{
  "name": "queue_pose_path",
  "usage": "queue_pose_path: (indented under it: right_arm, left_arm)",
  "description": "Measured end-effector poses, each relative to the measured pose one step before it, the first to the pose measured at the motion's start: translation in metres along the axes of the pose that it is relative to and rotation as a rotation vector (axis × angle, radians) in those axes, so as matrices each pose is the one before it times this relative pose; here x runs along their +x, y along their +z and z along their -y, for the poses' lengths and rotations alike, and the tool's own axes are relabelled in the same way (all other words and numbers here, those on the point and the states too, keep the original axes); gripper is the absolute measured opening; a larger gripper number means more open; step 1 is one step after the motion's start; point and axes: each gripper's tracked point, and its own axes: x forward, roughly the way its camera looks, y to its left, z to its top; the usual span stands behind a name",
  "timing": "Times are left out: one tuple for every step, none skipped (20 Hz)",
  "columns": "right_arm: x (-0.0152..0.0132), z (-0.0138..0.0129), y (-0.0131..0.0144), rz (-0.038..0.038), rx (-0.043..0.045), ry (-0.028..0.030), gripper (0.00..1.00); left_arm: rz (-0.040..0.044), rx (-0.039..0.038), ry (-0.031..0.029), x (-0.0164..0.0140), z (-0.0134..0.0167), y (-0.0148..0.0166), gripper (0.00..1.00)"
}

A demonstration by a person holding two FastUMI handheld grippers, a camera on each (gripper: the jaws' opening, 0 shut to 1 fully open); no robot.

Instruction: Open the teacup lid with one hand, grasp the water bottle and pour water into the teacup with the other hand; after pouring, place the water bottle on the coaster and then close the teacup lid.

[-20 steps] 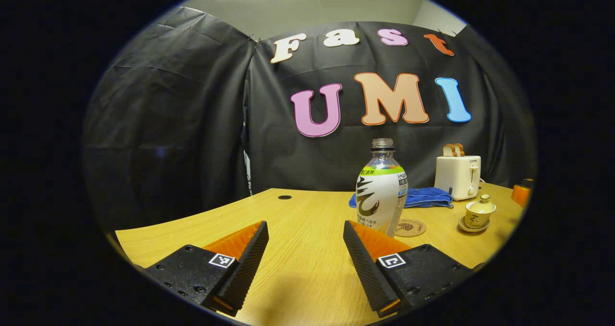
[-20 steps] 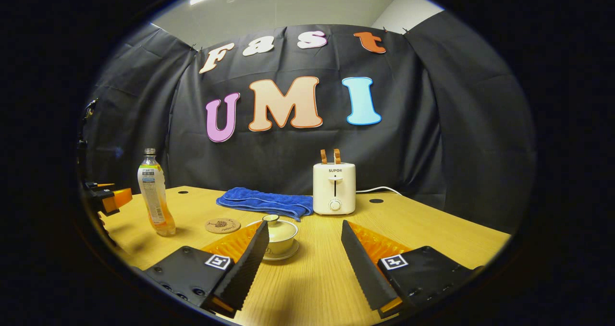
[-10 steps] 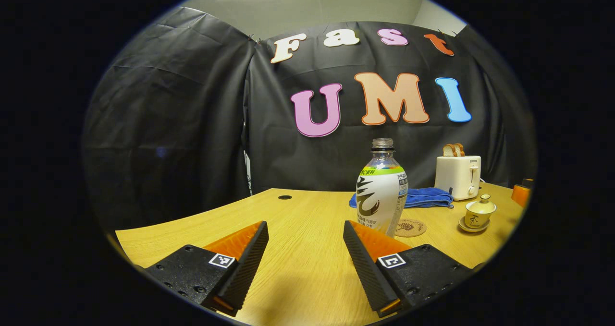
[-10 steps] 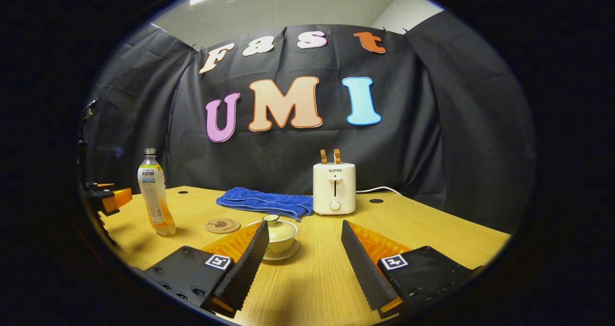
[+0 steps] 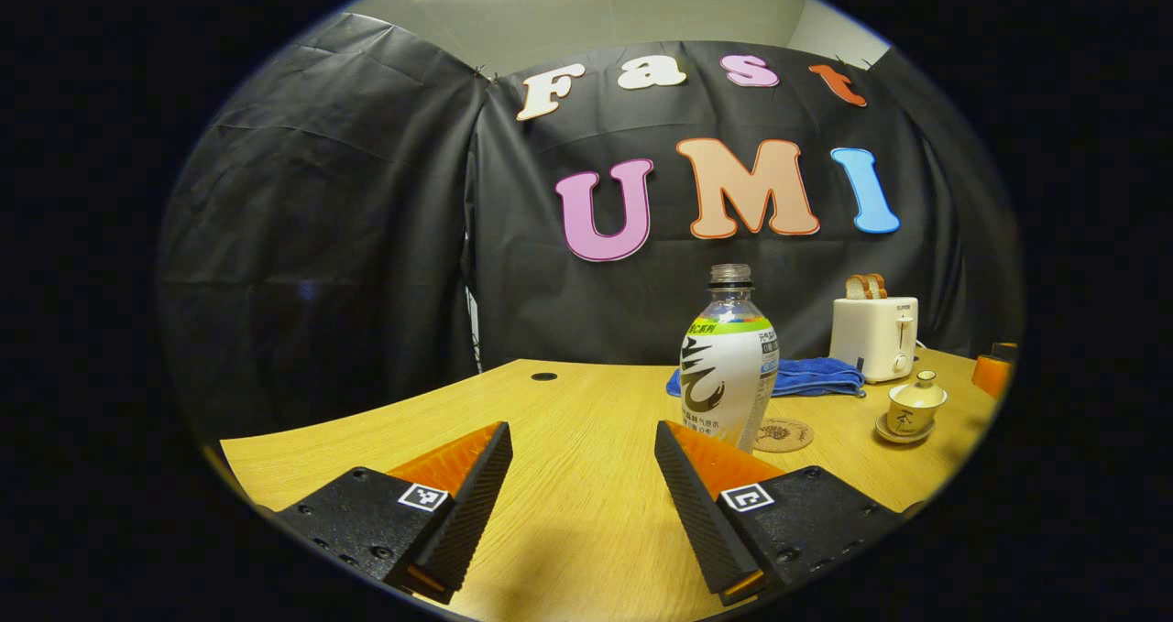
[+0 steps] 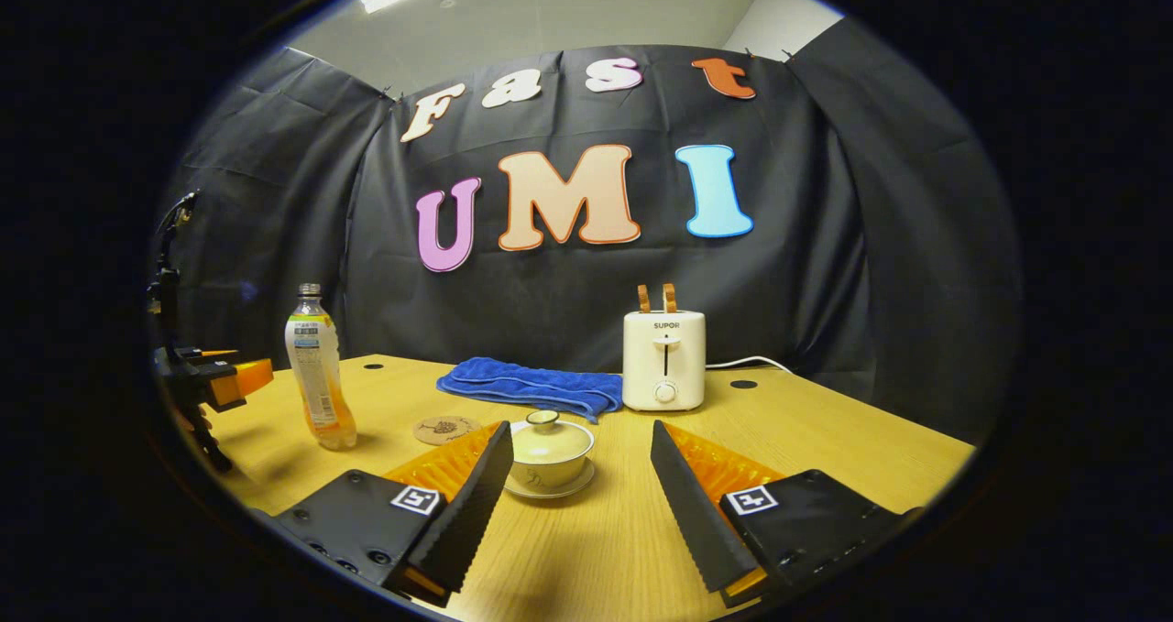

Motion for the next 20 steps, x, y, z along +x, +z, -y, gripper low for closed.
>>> queue_pose_path:
  right_arm:
    - [0.00310,-0.00176,-0.00024,0.00082,0.00048,0.00761,0.96]
    - [0.00399,-0.00408,-0.00061,-0.00147,0.00051,0.01290,0.96]
    - [0.00487,-0.00565,-0.00176,-0.00226,0.00083,0.02098,0.94]
    - [0.00500,-0.00474,-0.00088,-0.00466,0.00052,0.01977,0.96]
    - [0.00489,-0.00261,0.00020,0.00124,0.00056,0.01244,0.96]
    - [0.00511,-0.00161,0.00036,0.00117,0.00068,0.00591,0.94]
    - [0.00522,-0.00254,-0.00087,-0.00071,0.00028,0.00871,0.96]
    - [0.00624,-0.00369,-0.00041,-0.00191,0.00043,0.01312,0.94]
    - [0.00551,-0.00289,-0.00117,-0.00227,0.00078,0.01135,0.94]
    - [0.00675,-0.00108,-0.00035,-0.00630,-0.00022,0.00650,0.96]
    - [0.00528,-0.00007,-0.00102,-0.00506,0.00141,0.00182,0.94]
    - [0.00603,-0.00025,-0.00119,-0.00629,-0.00076,-0.00309,0.94]
    - [0.00559,-0.00030,-0.00161,-0.00770,-0.00068,-0.00077,0.94]
    - [0.00479,-0.00062,-0.00117,-0.01066,-0.00031,-0.00247,0.94]
    - [0.00470,-0.00071,-0.00288,-0.01541,-0.00026,0.00051,0.94]
    - [0.00473,-0.00025,-0.00232,-0.01691,-0.00016,0.00011,0.94]
    - [0.00508,-0.00064,-0.00268,-0.01439,-0.00007,-0.00010,0.94]
    - [0.00392,0.00027,-0.00053,-0.01218,-0.00016,-0.00188,0.99]
    - [0.00307,0.00115,-0.00102,-0.00917,0.00049,-0.00614,0.97]
    - [0.00367,0.00120,-0.00094,-0.01012,0.00009,-0.00419,0.96]
  left_arm:
    - [0.00012,-0.00001,-0.00009,-0.00034,0.00014,0.00094,0.92]
    - [-0.00021,0.00003,-0.00019,-0.00041,-0.00011,-0.00019,0.92]
    - [-0.00011,-0.00004,0.00014,0.00061,0.00019,0.00036,0.92]
    - [0.00044,-0.00013,-0.00015,-0.00123,0.00035,-0.00066,0.92]
    - [0.00006,-0.00007,0.00008,0.00004,-0.00006,0.00044,0.92]
    - [-0.00017,0.00005,0.00011,0.00098,0.00028,-0.00065,0.92]
    - [0.00013,-0.00017,0.00009,0.00017,0.00006,0.00043,0.92]
    - [0.00020,-0.00025,-0.00001,-0.00065,-0.00081,-0.00018,0.92]
    - [-0.00013,0.00008,-0.00009,-0.00084,0.00043,0.00082,0.92]
    - [0.00016,-0.00015,-0.00003,0.00085,-0.00015,-0.00083,0.92]
    - [-0.00029,0.00017,-0.00006,0.00010,0.00062,0.00015,0.92]
    - [0.00015,-0.00023,-0.00001,-0.00007,-0.00066,0.00003,0.92]
    - [-0.00009,-0.00009,0.00006,0.00005,-0.00010,0.00032,0.92]
    - [-0.00029,-0.00042,0.00035,-0.00037,0.00033,-0.00081,0.92]
    - [0.00006,0.00005,-0.00003,-0.00053,0.00022,0.00070,0.92]
    - [0.00044,-0.00050,0.00047,0.00064,-0.00033,-0.00057,0.92]
    - [-0.00005,0.00012,0.00026,-0.00015,-0.00033,0.00049,0.92]
    - [-0.00021,0.00020,0.00035,0.00014,0.00003,-0.00051,0.92]
    - [0.00000,-0.00053,0.00073,0.00015,0.00021,0.00069,0.92]
    - [-0.00017,-0.00003,0.00046,-0.00013,0.00017,-0.00086,0.92]
